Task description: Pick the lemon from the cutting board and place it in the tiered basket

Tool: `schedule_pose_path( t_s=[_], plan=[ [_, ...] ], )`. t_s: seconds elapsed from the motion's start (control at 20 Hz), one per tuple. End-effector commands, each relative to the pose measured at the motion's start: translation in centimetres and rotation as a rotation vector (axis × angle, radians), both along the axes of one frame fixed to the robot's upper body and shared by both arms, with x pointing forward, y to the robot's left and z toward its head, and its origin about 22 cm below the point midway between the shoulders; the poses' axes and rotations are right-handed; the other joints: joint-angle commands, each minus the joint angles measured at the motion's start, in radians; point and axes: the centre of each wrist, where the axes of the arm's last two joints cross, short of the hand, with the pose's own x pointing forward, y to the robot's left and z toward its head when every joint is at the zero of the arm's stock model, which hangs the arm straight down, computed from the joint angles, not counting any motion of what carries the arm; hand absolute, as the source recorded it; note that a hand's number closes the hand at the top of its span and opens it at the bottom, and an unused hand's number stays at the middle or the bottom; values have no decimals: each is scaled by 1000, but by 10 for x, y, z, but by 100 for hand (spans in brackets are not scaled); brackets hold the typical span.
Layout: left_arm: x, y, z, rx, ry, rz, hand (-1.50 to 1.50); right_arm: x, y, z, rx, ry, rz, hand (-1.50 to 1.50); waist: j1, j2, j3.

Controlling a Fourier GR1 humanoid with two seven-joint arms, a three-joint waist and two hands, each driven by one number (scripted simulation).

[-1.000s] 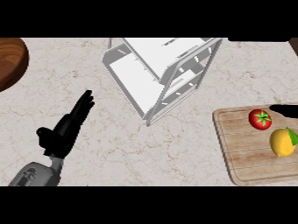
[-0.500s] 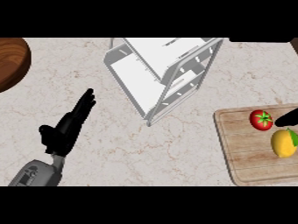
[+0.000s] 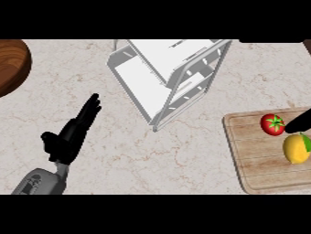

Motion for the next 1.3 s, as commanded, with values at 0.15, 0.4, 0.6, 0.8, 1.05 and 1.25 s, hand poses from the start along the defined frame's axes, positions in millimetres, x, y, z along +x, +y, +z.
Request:
schedule_pose_path(
  t_s=[0.15, 0.4, 0.6, 0.8, 1.05, 1.25],
  plan=[
    [-11, 0, -18, 6, -5, -10, 0, 0, -2, -32, -55, 197, -252, -150, -3, 4, 0],
    [5, -17, -8, -4, 6, -9, 0, 1, 2, -45, 10, 203, -274, -150, -7, 5, 2],
    [10, -1, -10, -3, 5, 13, 0, -12, 8, -51, 17, 185, -253, -150, -14, 3, 2],
    [6, 3, -1, 0, 0, 8, 0, -18, -7, -72, -4, 211, -328, -150, -4, 3, 4],
    [2, 0, -8, 3, -10, -1, 0, -23, -14, -70, 8, 227, -348, -150, -6, 2, 3],
    [0, 5, -4, -1, -12, 11, 0, -37, -20, -99, 25, 225, -362, -150, -1, 4, 4]
  ],
)
